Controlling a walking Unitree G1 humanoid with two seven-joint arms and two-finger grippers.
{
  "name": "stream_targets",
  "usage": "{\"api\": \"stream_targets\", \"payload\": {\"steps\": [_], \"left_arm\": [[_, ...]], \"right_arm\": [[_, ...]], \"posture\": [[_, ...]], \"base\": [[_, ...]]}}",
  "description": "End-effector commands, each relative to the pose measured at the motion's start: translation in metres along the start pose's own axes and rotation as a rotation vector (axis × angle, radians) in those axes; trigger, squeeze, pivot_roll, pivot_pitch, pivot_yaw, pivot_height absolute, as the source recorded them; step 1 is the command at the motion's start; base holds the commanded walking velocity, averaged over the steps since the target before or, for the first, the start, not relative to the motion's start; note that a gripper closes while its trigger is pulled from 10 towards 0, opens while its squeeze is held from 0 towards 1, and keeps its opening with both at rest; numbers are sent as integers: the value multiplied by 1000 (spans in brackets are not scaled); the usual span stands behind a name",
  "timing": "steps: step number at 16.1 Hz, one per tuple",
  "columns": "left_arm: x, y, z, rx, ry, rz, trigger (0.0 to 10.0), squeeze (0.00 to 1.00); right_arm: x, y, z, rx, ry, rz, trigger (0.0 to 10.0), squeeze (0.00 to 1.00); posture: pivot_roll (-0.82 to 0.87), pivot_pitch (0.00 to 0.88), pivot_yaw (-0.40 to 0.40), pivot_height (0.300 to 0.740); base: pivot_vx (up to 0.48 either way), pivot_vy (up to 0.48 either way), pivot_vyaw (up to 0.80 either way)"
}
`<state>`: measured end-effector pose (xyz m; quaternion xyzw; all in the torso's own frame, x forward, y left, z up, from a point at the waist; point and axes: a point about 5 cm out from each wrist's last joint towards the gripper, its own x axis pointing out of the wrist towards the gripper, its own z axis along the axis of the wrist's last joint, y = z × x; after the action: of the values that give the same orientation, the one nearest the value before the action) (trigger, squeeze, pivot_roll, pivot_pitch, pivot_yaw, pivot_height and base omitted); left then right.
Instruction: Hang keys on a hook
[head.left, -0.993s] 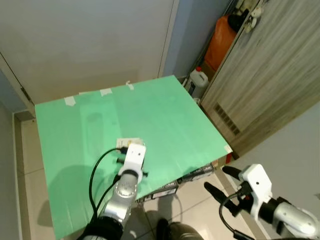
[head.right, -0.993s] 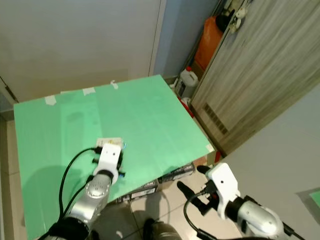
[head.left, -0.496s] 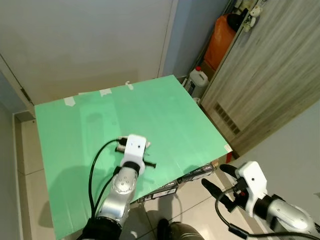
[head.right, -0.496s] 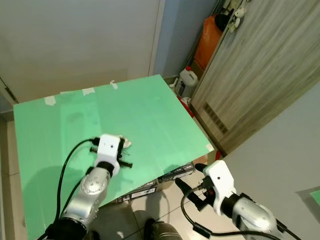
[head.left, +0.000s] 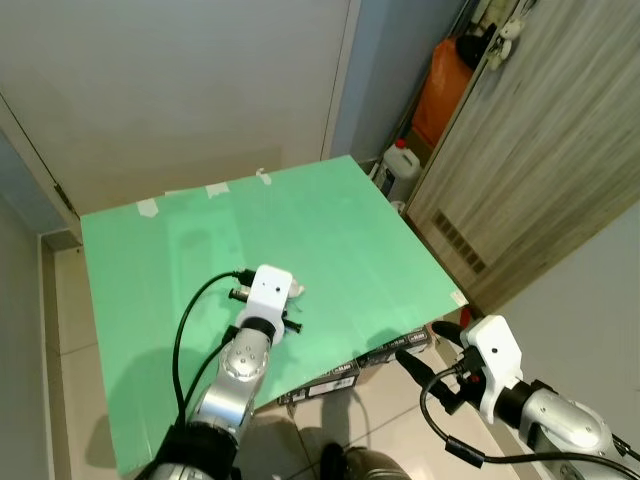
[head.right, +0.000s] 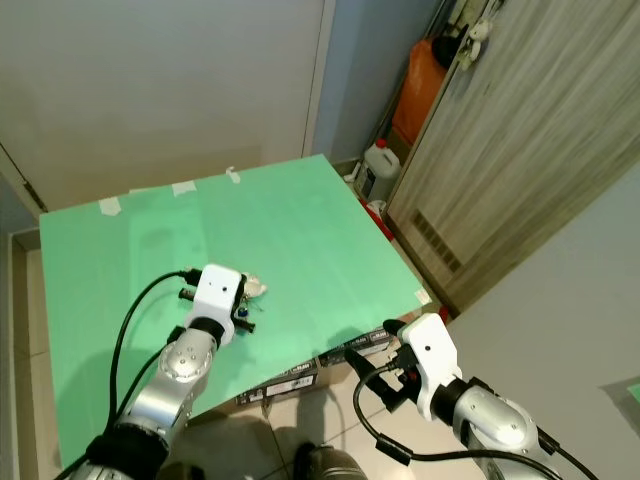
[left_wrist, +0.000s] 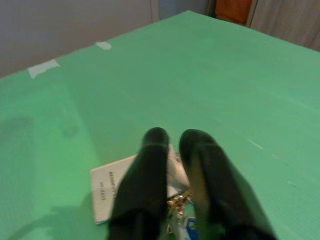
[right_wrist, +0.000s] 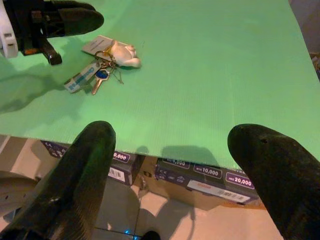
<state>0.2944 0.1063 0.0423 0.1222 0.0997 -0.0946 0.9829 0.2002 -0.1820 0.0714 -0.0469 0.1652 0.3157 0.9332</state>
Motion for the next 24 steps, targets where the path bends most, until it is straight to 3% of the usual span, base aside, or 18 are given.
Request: {"api": "stream_targets", "payload": {"steps": [1, 4, 7, 10, 11, 12, 15, 17, 24], "left_arm": [[1, -6, -3, 7, 13, -16, 10000, 1000], [1, -8, -8, -41, 61, -4, 10000, 1000], [-8, -19, -13, -110, 79, 37, 10000, 1000], [-13, -29, -14, -102, 61, 2, 10000, 1000], [-14, -28, -16, -86, 85, 18, 10000, 871], [-14, -26, -19, -70, 103, 39, 10000, 0], [-14, -25, -25, -77, 135, 49, 10000, 0], [-15, -29, -31, -131, 152, 25, 10000, 0], [-23, -43, -46, -124, 244, 2, 10000, 0]], "right_arm": [[-6, -5, 0, -6, -3, -21, 10000, 0], [-11, -5, -3, -6, 7, -27, 10000, 0], [-13, -3, -5, -6, 14, -30, 10000, 0], [-12, -3, -7, -5, 20, -26, 10000, 0], [-12, -3, -7, -5, 20, -24, 10000, 0], [-11, -3, -7, -6, 20, -22, 10000, 0], [-11, -3, -7, -8, 23, -17, 10000, 0], [-12, -2, -6, -10, 25, -12, 10000, 0], [-15, 1, -8, -4, 35, -13, 10000, 0]], "posture": [[-169, 82, -120, 740], [-180, 79, -115, 740], [-178, 78, -114, 740], [-173, 82, -120, 740], [-171, 84, -124, 740], [-171, 85, -125, 740], [-173, 90, -132, 740], [-178, 99, -137, 740], [-189, 119, -134, 740]], "base": [[0, 0, 0], [0, 0, 0], [0, 0, 0], [0, 0, 0], [0, 0, 0], [0, 0, 0], [0, 0, 0], [0, 0, 0], [0, 0, 0]]}}
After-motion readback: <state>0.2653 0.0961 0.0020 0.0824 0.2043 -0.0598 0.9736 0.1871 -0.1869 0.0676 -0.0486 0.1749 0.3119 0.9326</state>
